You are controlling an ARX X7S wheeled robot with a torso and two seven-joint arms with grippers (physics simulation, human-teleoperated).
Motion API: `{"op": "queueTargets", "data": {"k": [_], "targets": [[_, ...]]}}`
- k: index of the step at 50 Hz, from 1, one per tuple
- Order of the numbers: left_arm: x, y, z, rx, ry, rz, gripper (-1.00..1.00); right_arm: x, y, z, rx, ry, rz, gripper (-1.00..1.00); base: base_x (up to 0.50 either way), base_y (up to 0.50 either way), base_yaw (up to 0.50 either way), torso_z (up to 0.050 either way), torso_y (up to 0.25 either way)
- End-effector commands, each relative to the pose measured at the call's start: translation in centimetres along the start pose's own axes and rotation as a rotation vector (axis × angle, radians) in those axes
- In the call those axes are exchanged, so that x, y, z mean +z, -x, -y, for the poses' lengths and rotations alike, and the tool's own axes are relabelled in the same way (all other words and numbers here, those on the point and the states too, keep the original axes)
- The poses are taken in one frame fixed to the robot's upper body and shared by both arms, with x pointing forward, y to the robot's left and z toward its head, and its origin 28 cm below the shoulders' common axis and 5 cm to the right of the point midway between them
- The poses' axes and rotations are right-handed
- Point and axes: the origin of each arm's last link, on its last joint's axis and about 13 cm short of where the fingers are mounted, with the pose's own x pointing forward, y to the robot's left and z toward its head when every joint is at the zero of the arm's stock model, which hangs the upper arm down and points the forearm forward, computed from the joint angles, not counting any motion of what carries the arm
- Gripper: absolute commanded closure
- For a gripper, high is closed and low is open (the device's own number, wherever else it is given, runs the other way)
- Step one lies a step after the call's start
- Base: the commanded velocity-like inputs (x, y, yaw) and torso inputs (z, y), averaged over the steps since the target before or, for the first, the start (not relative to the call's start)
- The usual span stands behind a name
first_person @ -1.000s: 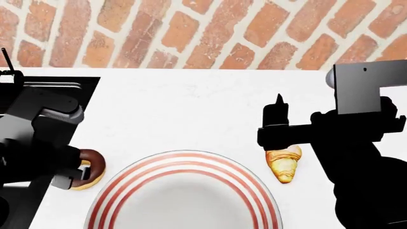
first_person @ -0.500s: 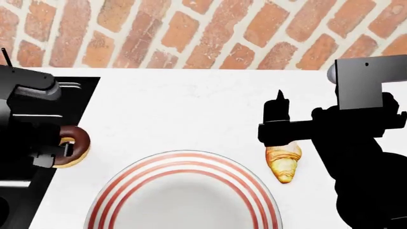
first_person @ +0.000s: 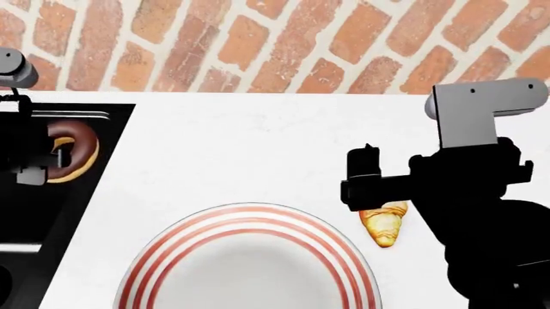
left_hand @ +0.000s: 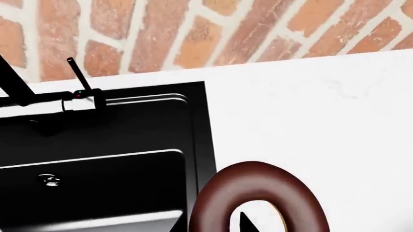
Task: Place the pastries on the plates.
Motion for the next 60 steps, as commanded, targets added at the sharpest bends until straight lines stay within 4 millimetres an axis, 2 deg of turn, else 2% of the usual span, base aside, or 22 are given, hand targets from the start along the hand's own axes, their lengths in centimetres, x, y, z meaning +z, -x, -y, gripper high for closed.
{"op": "queueTargets", "data": {"k": [1,10,11,13,14,18,23,27,32,35,42,46,51,58,60], "targets": [[0.5,0.1,0.4,0.001,0.012,0.043,1.00,0.4,-0.2,-0.5,0.046,-0.048,-0.096,-1.00,0.00,0.00,0.00,0.000,0.000],[-0.4,1.3,-0.3,-0.010,0.021,0.060,1.00,-1.1,-1.7,-0.7,0.060,-0.098,-0.140,-1.00,0.00,0.00,0.00,0.000,0.000],[-0.5,0.8,0.3,-0.014,0.013,0.051,1.00,-1.2,-1.8,-0.7,0.055,-0.102,-0.141,-1.00,0.00,0.00,0.00,0.000,0.000],[-0.7,0.9,0.2,-0.017,0.014,0.051,1.00,-1.1,-2.2,-0.6,0.050,-0.106,-0.145,-1.00,0.00,0.00,0.00,0.000,0.000],[-1.1,1.5,-0.4,-0.018,0.015,0.052,1.00,-1.2,-2.2,-0.6,0.049,-0.107,-0.147,-1.00,0.00,0.00,0.00,0.000,0.000],[-0.6,1.1,0.1,-0.019,0.014,0.058,1.00,-1.5,-2.8,-0.5,0.040,-0.115,-0.155,-1.00,0.00,0.00,0.00,0.000,0.000],[-1.0,1.8,-0.3,-0.022,0.011,0.061,1.00,-1.9,-3.4,-0.3,0.024,-0.124,-0.167,-1.00,0.00,0.00,0.00,0.000,0.000],[-1.3,1.6,-0.1,-0.027,0.005,0.050,1.00,-1.9,-3.9,-0.1,0.018,-0.136,-0.160,-1.00,0.00,0.00,0.00,0.000,0.000],[-0.8,1.3,0.3,-0.029,0.001,0.055,1.00,-2.3,-4.6,-0.1,0.017,-0.138,-0.174,-1.00,0.00,0.00,0.00,0.000,0.000],[-0.7,1.7,0.0,-0.023,0.000,0.060,1.00,-2.4,-5.0,-0.2,0.019,-0.141,-0.183,-1.00,0.00,0.00,0.00,0.000,0.000],[-0.9,1.8,-0.2,-0.022,-0.001,0.059,1.00,-2.8,-5.3,-0.3,0.035,-0.139,-0.203,-1.00,0.00,0.00,0.00,0.000,0.000],[-0.4,1.4,0.3,-0.023,-0.004,0.061,1.00,-2.9,-5.5,-0.1,0.033,-0.138,-0.206,-1.00,0.00,0.00,0.00,0.000,0.000],[-0.8,1.9,-0.2,-0.022,-0.006,0.060,1.00,-3.1,-5.5,-0.1,0.032,-0.134,-0.212,-1.00,0.00,0.00,0.00,0.000,0.000],[-0.2,1.1,0.8,-0.028,-0.014,0.060,1.00,-3.5,-5.5,-0.1,0.034,-0.130,-0.229,-1.00,0.00,0.00,0.00,0.000,0.000],[-0.5,1.4,0.3,-0.030,-0.015,0.058,1.00,-3.8,-5.5,-0.1,0.027,-0.122,-0.238,-1.00,0.00,0.00,0.00,0.000,0.000]]}}
